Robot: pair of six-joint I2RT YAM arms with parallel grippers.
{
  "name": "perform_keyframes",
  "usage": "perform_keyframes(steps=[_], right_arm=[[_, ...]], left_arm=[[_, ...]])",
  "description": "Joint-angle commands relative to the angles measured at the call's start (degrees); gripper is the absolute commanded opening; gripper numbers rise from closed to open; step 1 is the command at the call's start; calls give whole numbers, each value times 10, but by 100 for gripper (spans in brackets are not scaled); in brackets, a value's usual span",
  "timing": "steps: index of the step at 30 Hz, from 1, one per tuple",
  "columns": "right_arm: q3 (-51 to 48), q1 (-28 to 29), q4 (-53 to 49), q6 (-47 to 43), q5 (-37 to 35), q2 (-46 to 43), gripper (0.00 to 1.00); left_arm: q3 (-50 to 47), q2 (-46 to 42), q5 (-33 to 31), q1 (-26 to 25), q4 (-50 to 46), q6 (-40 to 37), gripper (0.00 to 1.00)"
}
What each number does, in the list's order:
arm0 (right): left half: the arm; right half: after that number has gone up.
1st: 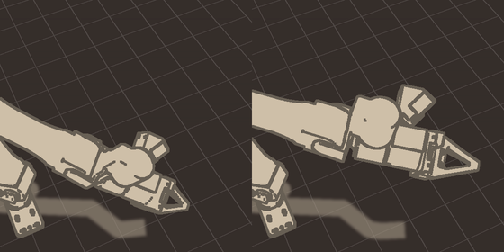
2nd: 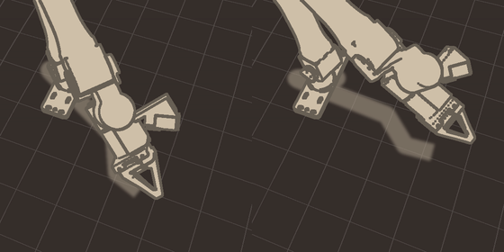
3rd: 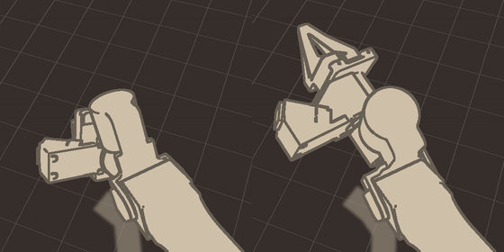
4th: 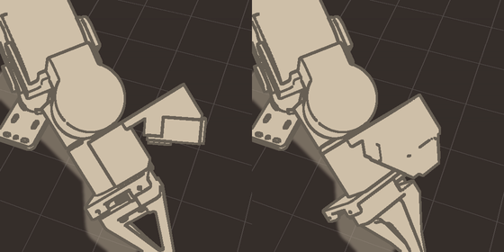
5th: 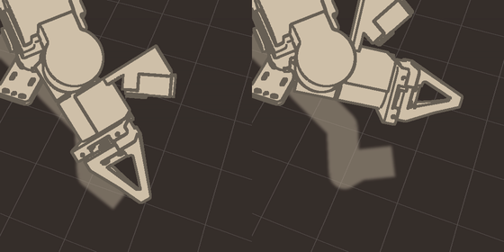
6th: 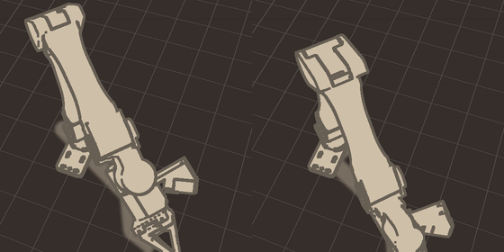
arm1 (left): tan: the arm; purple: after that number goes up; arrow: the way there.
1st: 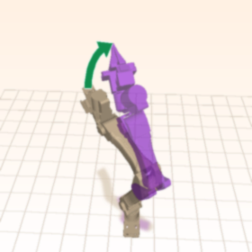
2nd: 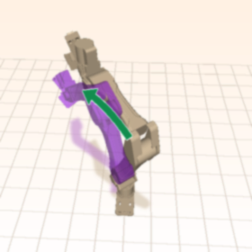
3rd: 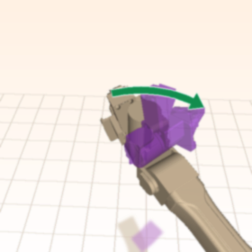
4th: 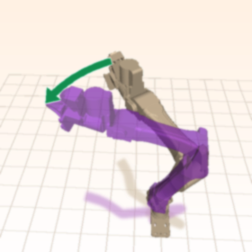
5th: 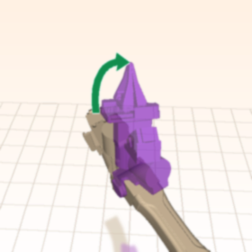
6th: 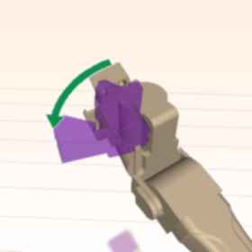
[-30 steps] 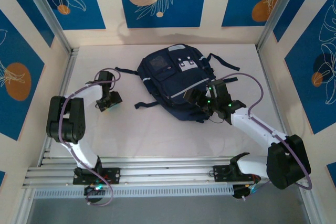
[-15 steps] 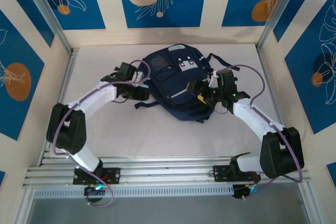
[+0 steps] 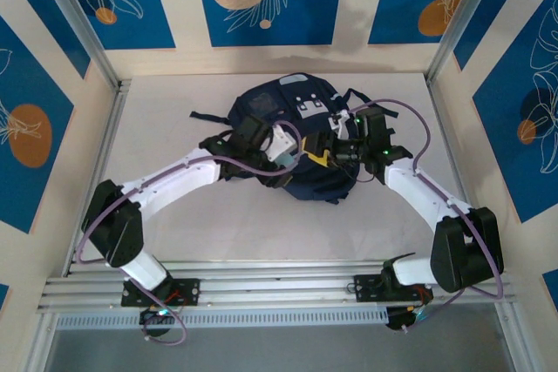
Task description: Pack books, pencil case, and school supplies into a backpack
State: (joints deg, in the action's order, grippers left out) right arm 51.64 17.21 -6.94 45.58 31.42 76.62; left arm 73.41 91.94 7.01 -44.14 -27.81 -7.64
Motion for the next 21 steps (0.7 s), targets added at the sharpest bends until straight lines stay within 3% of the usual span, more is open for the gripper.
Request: perform_keyframes(steps=[1,13,18,19,20,21], right_arm=[[-12,9,19,12,26,3,59],[-56,17,72,31,58,2,45],[-60,10,71,23,58,3,15],[-60,5,69,22,59,3,4],[-61,0,69,21,61,0,0],[-61,-6,66,19,61,-2,0]], left_arm=[[34,10,-9,-13,14,-32,72],[73,38,4,-35,27,-26,73],[80,44,12,-37,24,-21,74],[81,44,12,-37,23,-19,79],[82,45,9,-37,21,-14,94],[83,46,4,-37,19,-9,100]])
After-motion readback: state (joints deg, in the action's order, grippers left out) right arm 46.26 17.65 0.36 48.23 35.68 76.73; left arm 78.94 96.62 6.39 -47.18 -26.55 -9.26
